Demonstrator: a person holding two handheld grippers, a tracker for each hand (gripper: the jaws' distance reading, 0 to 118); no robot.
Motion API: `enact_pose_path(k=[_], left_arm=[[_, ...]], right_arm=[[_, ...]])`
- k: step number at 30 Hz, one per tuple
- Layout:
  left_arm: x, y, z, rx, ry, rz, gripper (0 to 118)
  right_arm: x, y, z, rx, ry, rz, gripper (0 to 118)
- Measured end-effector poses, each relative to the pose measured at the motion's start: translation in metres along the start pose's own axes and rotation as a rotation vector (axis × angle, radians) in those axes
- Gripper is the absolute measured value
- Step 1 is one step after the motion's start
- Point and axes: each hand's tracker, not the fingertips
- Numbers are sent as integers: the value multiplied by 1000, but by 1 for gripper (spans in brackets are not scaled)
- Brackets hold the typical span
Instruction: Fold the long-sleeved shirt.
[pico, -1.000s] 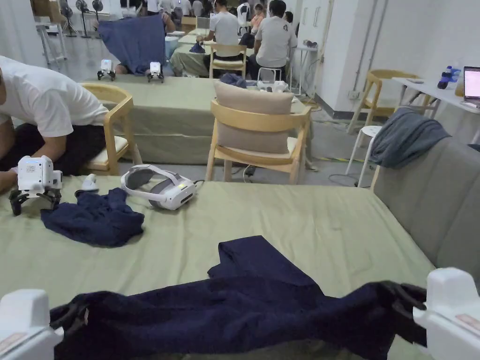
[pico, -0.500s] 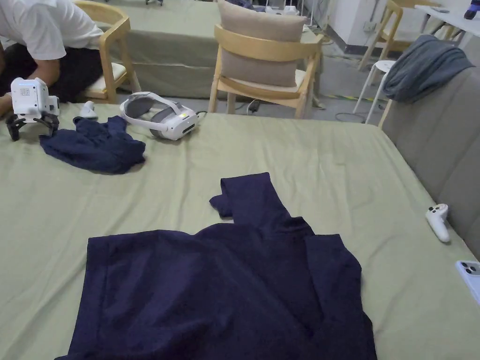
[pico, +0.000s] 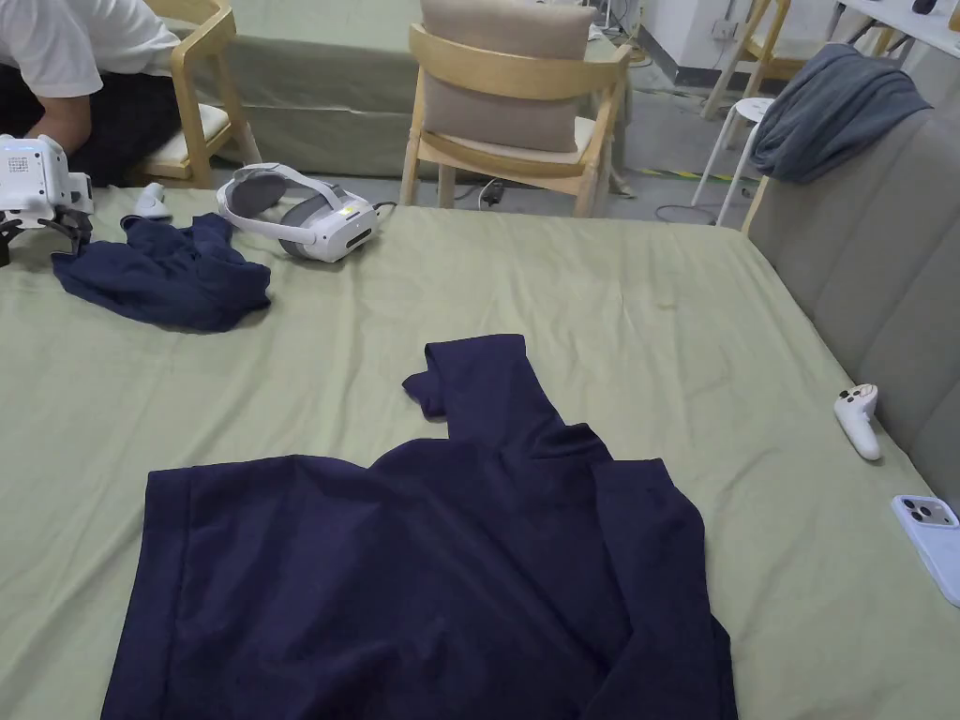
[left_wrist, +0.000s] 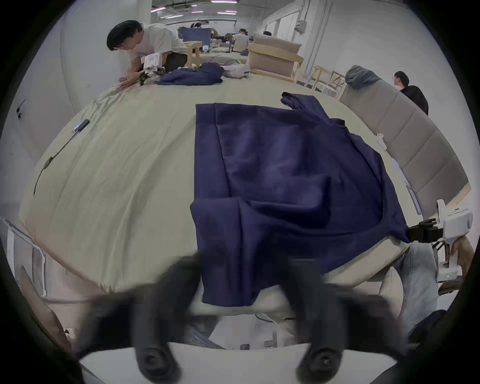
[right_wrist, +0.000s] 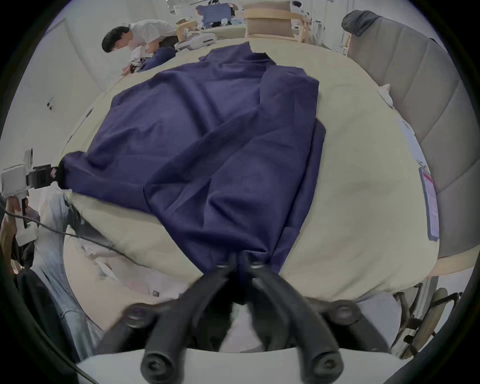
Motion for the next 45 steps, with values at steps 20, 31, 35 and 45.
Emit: enact_pose_path(k=[20,31,35,45], left_arm=[[49,116,-26,346,18,83,4],[30,172,-112,257,2,92,4],[24,185,-129,254,10,97,4],[19,188,-133,242,35,95,4]], right_arm=[[-26,151,8,542,-36,-57,0],[10,487,-170,371,35,-34,117],[19,557,-243,230,5,-61,116],[6,547,-215,277,71,-77,6]])
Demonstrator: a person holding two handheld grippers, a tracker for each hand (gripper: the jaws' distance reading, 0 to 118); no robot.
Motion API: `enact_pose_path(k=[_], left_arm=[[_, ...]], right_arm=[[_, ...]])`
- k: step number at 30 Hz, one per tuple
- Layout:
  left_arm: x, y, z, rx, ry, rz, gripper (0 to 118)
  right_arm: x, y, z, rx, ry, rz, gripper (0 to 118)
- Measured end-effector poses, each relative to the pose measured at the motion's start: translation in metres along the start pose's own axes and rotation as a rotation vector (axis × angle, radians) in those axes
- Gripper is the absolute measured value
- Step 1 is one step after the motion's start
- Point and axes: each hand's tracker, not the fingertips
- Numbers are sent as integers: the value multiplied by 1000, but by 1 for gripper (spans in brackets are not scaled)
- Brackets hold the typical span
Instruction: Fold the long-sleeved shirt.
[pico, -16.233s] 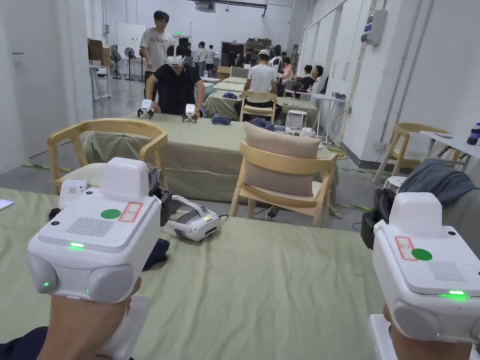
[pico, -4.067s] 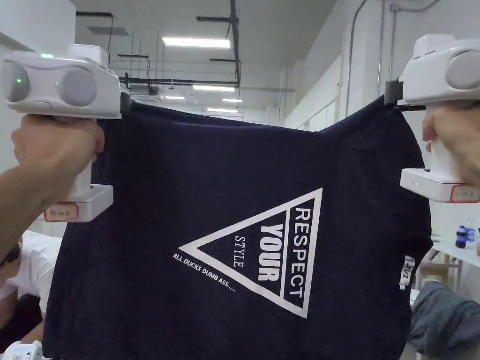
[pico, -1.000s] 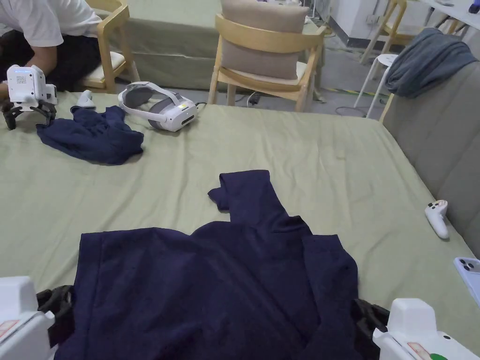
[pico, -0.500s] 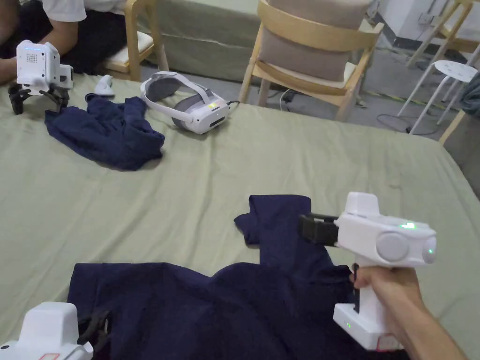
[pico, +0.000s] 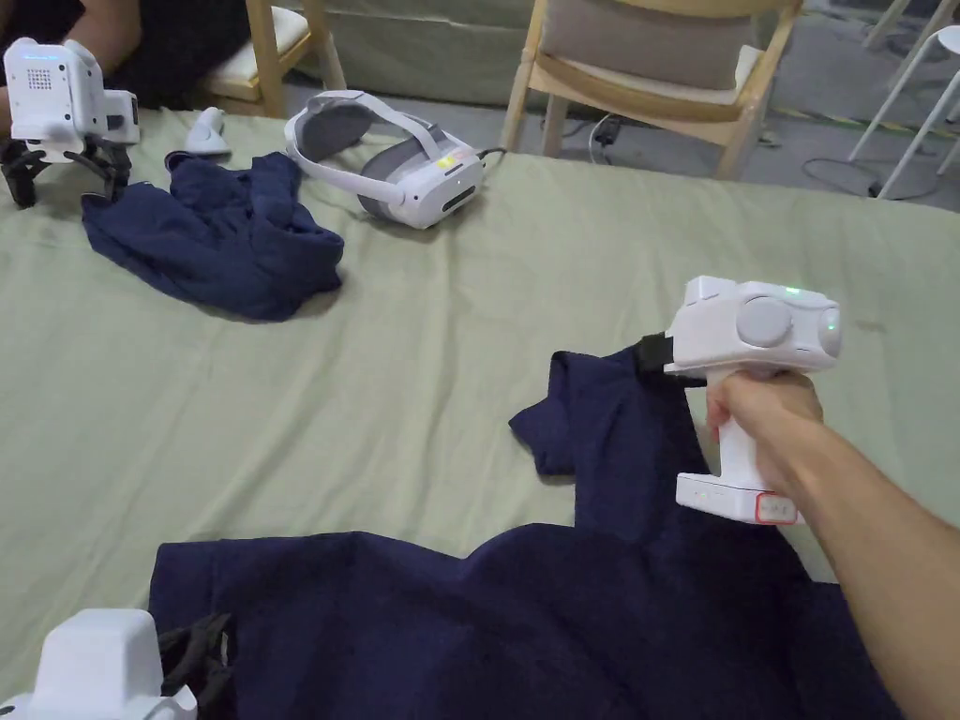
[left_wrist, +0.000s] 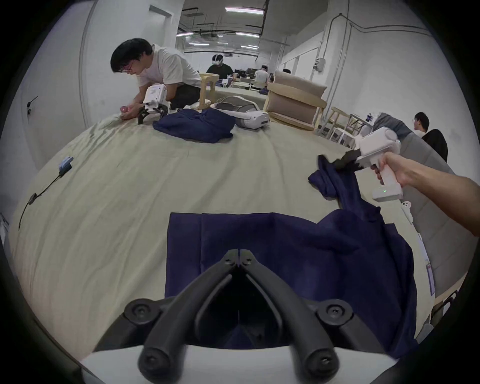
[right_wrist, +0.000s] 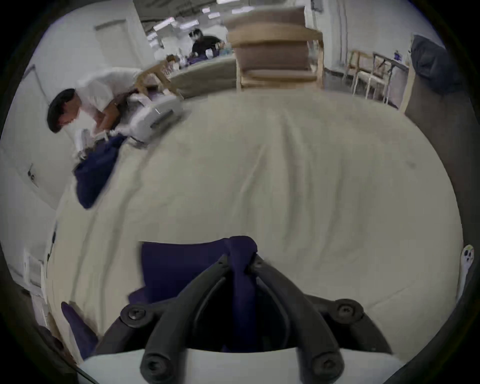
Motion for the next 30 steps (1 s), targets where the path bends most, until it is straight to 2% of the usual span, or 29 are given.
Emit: enact_pose_path(k=[2,4,6,8,10,12,14,18,19,22,23,24,25,26,27,28,30], left_arm=[[1,-3,7,2,2,-2,4],[4,-5,19,7,-11,1,4],[8,-9,33,19,-16,1,4],[12,-12,47,34,-27,6,4],[17,-17,61,47,-38,-2,4],[23,-21,75,60,-44,-7,4],[27,-27,88,69,-56,-8,4],[33,-40,105,78,-63,-15,4],[32,-41,106,75,-64,-13,4],[33,-51,111,64,-67,-8,4],[32,-52,111,57,-66,-7,4],[32,-55,112,55,-67,-9,4],[32,-57,112,48,-68,-11,4],[32,-59,112,42,-69,-9,4],[31,-59,111,39,-70,-7,4],[31,-60,110,31,-71,-4,4],[31,-61,108,24,-70,-5,4]], right_arm=[[-5,-9,38,101,-17,119,6],[-9,-26,88,215,13,152,6],[-12,-53,127,301,22,126,6],[-18,-89,167,386,12,187,6],[-24,-126,193,397,-10,233,6],[-29,-165,215,438,-12,254,6],[-43,-213,238,501,-73,297,6],[-57,-298,258,508,-79,300,6],[-59,-315,256,476,-107,341,6],[-61,-355,238,345,-107,343,7],[-60,-364,231,315,-115,332,12],[-60,-371,224,290,-132,331,24],[-59,-375,218,238,-115,324,49],[-57,-374,216,163,-100,294,88],[-55,-375,212,97,-84,264,111],[-56,-375,213,39,-86,258,118],[-50,-372,234,155,-36,246,118]])
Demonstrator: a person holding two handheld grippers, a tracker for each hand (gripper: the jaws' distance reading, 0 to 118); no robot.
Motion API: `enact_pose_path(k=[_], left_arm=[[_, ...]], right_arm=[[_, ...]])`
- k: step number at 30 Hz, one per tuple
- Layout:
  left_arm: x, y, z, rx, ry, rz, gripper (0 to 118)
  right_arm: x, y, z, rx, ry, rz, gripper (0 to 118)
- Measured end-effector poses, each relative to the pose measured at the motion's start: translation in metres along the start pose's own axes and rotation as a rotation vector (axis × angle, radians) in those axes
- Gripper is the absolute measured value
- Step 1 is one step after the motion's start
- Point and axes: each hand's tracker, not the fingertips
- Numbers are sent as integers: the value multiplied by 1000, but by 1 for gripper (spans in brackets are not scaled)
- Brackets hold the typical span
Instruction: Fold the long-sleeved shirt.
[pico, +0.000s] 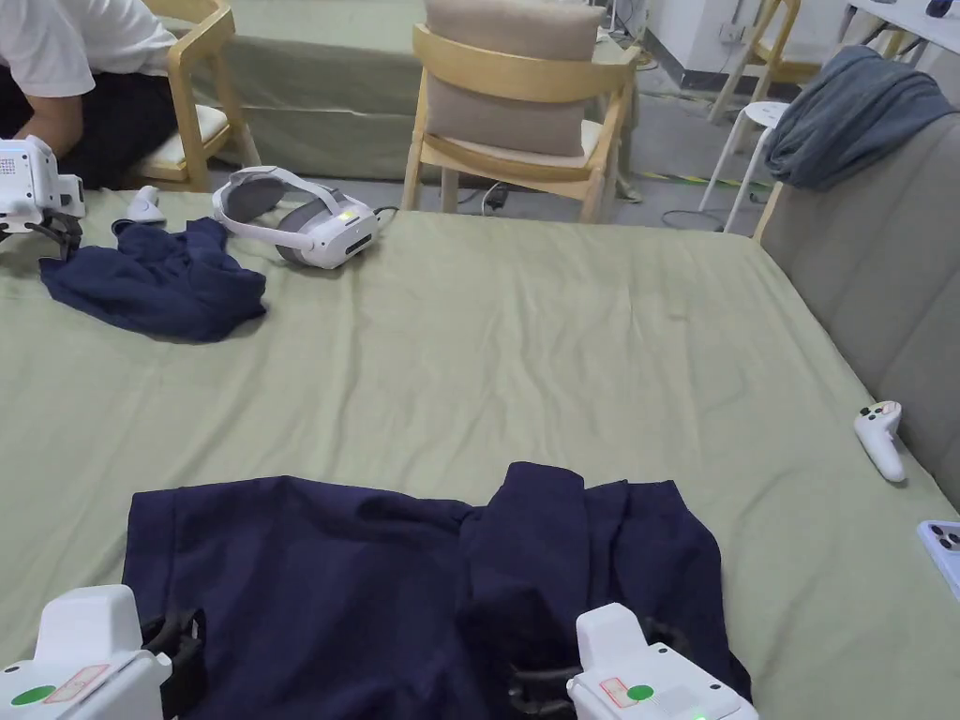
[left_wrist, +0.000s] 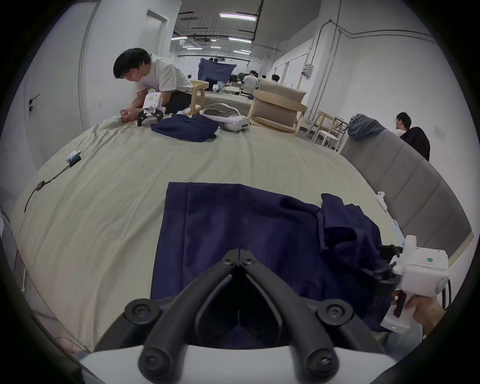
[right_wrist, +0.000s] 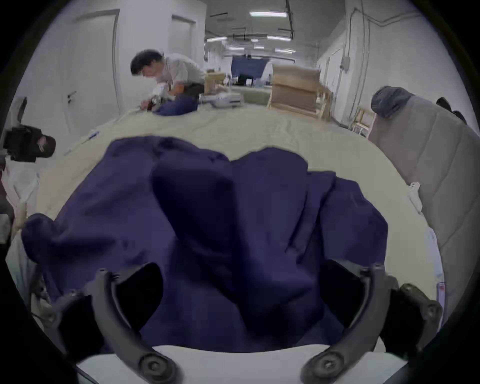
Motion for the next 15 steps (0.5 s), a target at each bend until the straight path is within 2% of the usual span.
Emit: enact_pose_path(k=[6,7,8,9,10,11,12,13,15], left_arm=[[7,10,-1,30,12,-5,4],[11,12,-1,40,12,-9,4],[14,14,-1,51,13,-15,4],[17,15,-1,59,9,-22,4],[20,17,-2,64,7,-27,4],[22,17,-4,66,5,-31,4],[24,16,-6,66,-3,-35,4],[26,16,-10,63,-5,-40,4],[29,15,-16,49,-10,-51,4]], right_arm=[[20,39,69,156,-82,-108,118],[23,39,76,186,-78,-123,111],[26,36,82,216,-75,-132,80],[29,33,83,211,-83,-146,38],[30,29,80,194,-132,-165,0],[35,25,78,198,-128,-162,0],[40,21,71,152,-70,-175,0],[46,20,64,109,-53,-210,0],[60,23,53,120,-115,-212,0]])
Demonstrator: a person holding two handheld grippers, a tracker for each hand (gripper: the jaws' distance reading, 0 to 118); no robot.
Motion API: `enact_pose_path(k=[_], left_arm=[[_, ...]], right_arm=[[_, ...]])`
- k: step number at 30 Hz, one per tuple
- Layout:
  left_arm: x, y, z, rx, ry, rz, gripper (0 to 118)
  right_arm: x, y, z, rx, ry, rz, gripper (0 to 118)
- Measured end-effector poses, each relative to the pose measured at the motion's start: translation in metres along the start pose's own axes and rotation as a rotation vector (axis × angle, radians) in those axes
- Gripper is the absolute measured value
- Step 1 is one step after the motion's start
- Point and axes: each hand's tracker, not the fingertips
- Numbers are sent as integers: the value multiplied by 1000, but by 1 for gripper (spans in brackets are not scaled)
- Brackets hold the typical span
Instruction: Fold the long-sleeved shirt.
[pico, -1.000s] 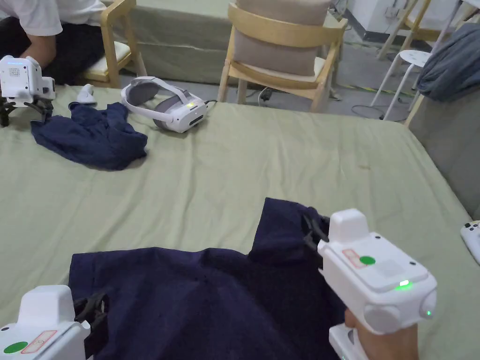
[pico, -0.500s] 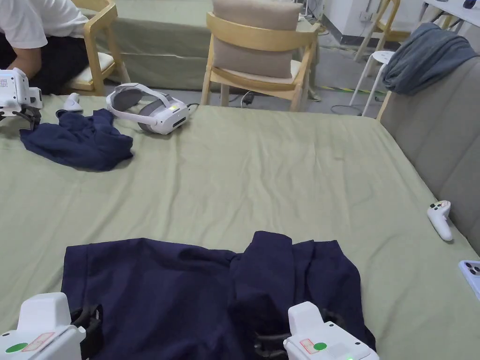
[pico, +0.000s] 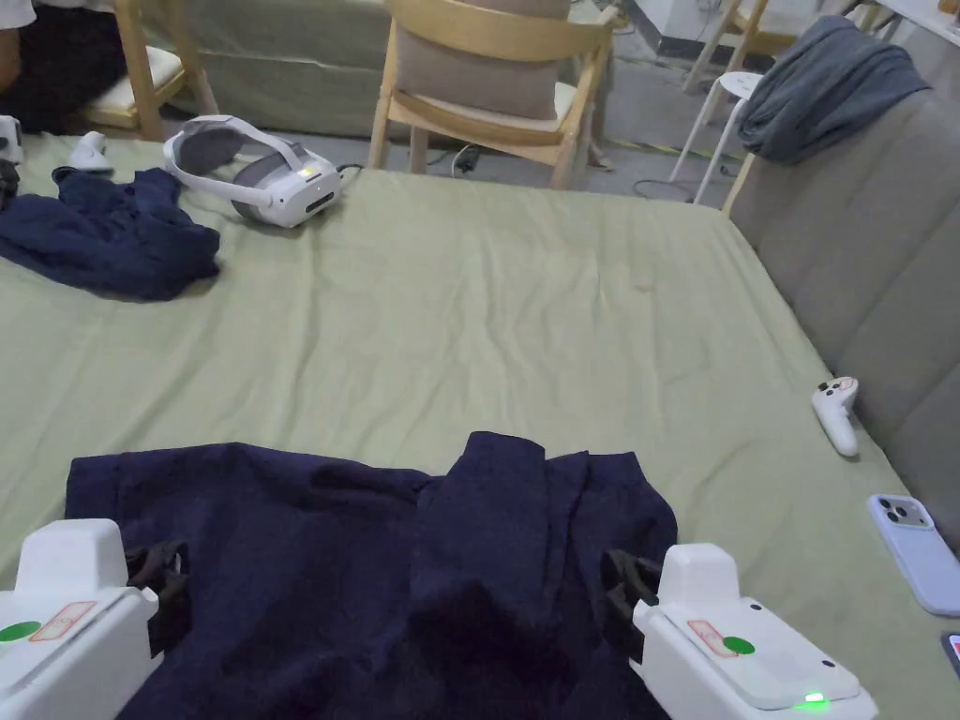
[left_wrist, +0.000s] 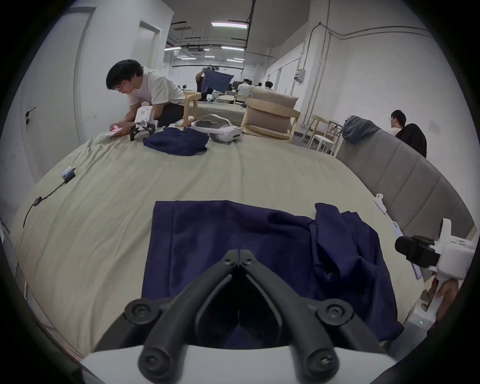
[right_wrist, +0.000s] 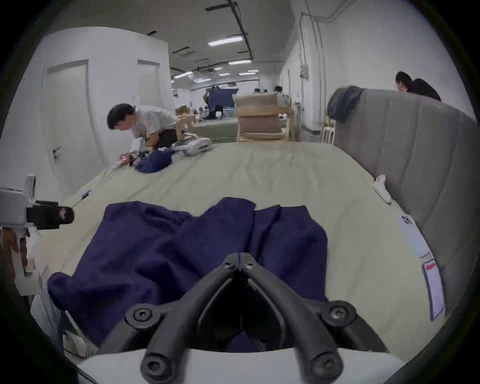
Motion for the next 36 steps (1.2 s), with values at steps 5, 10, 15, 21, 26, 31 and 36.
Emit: enact_pose_path(k=[5,10,15,21,26,31,36], left_arm=[[-1,1,-18,-27,-2,12,4],[-6,3,-36,-53,9,21,4],[-15,-1,-49,-89,17,42,4],[-35,-7,-56,-122,41,47,4],[-56,4,-68,-143,50,77,4],[-93,47,-102,-161,33,100,83],[-128,88,-165,-206,82,27,107]], right_arm=[[46,54,-59,-55,6,-60,112],[87,81,-166,-234,-47,-115,115],[92,83,-233,-403,-12,-196,100],[83,81,-227,-379,24,-189,67],[78,86,-221,-384,70,-139,14],[63,84,-200,-334,65,-140,14],[61,83,-195,-333,72,-137,14]])
